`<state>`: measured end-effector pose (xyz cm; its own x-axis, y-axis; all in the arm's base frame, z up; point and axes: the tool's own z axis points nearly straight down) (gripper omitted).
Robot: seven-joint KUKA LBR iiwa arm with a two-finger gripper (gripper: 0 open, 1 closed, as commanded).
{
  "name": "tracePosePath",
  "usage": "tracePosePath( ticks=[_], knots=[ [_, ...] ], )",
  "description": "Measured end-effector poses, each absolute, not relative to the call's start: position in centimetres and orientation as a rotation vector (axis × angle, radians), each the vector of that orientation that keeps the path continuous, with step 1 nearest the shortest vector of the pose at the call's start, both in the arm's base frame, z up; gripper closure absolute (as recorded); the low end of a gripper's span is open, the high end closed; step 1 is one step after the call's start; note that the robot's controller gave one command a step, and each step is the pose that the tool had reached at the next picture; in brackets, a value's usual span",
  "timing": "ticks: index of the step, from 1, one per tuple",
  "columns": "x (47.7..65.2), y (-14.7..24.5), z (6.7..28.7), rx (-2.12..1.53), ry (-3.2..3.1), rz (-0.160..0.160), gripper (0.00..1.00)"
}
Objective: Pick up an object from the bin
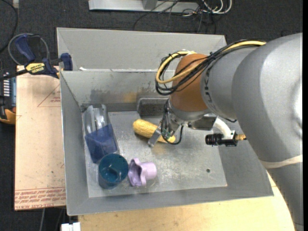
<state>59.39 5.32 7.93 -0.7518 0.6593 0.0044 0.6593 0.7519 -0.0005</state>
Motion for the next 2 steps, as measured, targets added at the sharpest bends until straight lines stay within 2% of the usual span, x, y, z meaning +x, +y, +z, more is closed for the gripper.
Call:
tracePosePath(
  ticks=[2],
  knots=[
    [59.2, 5.3, 15.9, -1.099, -2.932, 0.003, 1.00]
  ],
)
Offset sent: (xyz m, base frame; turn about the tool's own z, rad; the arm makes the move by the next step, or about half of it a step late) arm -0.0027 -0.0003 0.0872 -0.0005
